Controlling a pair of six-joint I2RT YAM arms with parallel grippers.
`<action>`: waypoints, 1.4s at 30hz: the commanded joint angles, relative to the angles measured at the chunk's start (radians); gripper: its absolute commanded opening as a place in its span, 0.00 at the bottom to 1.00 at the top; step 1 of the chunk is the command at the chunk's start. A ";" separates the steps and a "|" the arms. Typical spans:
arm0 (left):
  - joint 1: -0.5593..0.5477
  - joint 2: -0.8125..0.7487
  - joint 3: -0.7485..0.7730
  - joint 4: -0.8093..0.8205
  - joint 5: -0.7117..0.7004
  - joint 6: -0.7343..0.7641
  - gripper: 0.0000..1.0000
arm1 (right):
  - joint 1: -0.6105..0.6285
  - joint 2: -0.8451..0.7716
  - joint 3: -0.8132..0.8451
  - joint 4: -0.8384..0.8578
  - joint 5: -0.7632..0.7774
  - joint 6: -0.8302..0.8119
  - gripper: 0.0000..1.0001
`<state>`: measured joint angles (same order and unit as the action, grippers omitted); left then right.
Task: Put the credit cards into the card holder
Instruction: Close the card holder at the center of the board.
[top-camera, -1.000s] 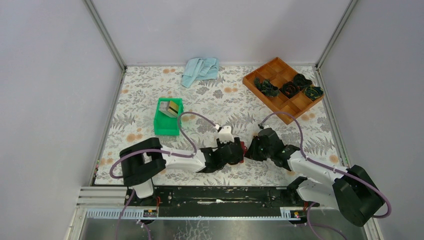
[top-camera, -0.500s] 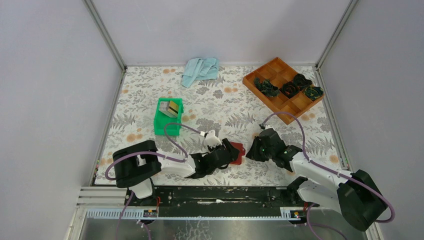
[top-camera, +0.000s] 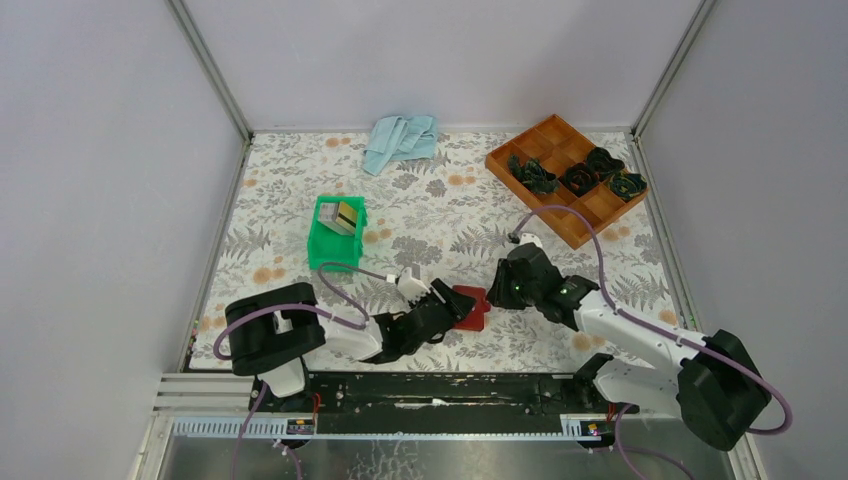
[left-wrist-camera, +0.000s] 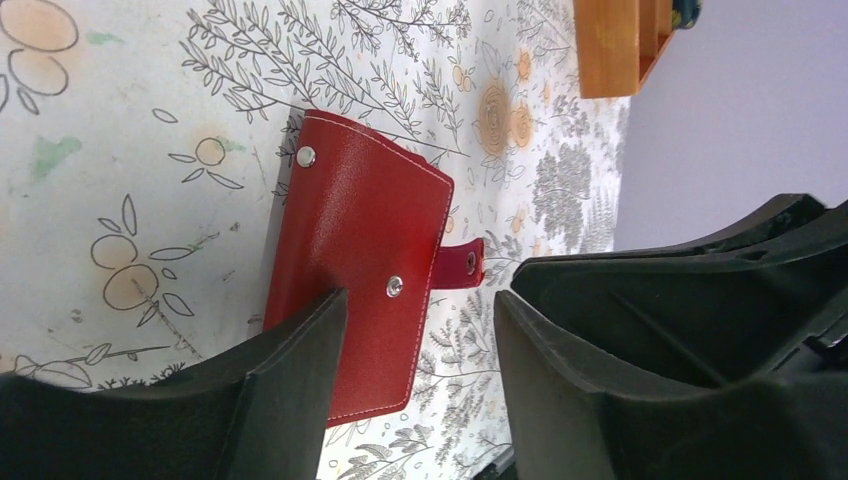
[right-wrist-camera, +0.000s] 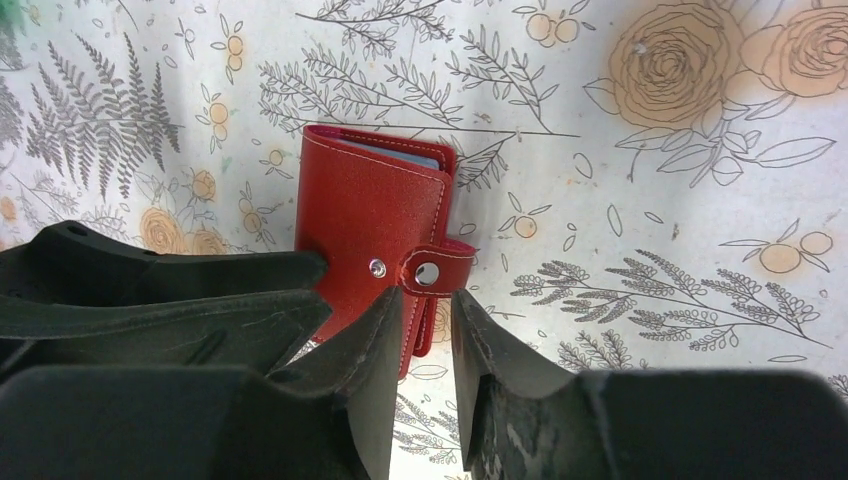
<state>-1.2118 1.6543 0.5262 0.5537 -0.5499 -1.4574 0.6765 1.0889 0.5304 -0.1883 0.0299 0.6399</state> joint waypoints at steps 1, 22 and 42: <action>-0.005 0.015 -0.075 0.075 -0.017 -0.114 0.66 | 0.051 0.036 0.071 -0.043 0.092 -0.027 0.33; -0.003 0.073 -0.152 0.241 0.006 -0.187 0.68 | 0.177 0.200 0.196 -0.117 0.258 -0.019 0.35; -0.002 0.081 -0.121 0.160 0.004 -0.187 0.39 | 0.200 0.257 0.241 -0.155 0.302 -0.031 0.19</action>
<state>-1.2102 1.7134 0.3977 0.7906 -0.5461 -1.6501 0.8623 1.3376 0.7284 -0.3321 0.2955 0.6170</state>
